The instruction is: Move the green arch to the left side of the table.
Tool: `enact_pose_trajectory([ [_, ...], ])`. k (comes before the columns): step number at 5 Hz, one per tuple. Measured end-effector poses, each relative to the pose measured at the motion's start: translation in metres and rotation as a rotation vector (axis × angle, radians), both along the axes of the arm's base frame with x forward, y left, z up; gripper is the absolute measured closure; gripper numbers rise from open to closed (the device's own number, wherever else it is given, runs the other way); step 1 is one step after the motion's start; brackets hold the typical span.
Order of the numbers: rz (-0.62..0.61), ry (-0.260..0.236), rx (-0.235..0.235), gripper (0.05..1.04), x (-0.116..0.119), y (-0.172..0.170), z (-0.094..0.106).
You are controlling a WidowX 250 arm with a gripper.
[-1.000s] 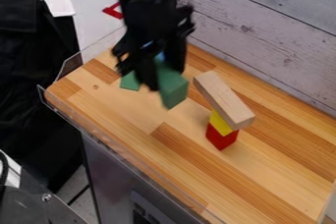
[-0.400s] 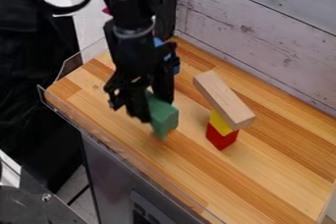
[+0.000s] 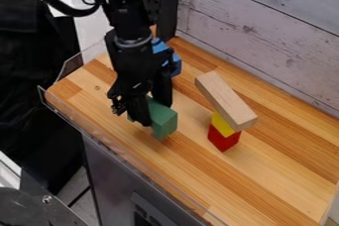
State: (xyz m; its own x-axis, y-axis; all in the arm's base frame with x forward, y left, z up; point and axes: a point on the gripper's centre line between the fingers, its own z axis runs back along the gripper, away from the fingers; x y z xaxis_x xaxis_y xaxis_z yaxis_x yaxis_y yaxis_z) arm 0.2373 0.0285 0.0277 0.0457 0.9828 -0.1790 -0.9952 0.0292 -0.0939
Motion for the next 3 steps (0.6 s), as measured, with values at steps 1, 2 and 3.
enact_pose_trajectory([
  [1, 0.005, -0.016, -0.002, 0.529, 0.0, 0.005, -0.007],
  [2, -0.02, 0.007, -0.005, 0.529, -0.003, 0.006, -0.015],
  [3, -0.061, 0.016, 0.006, 0.454, 0.002, 0.009, -0.019],
])
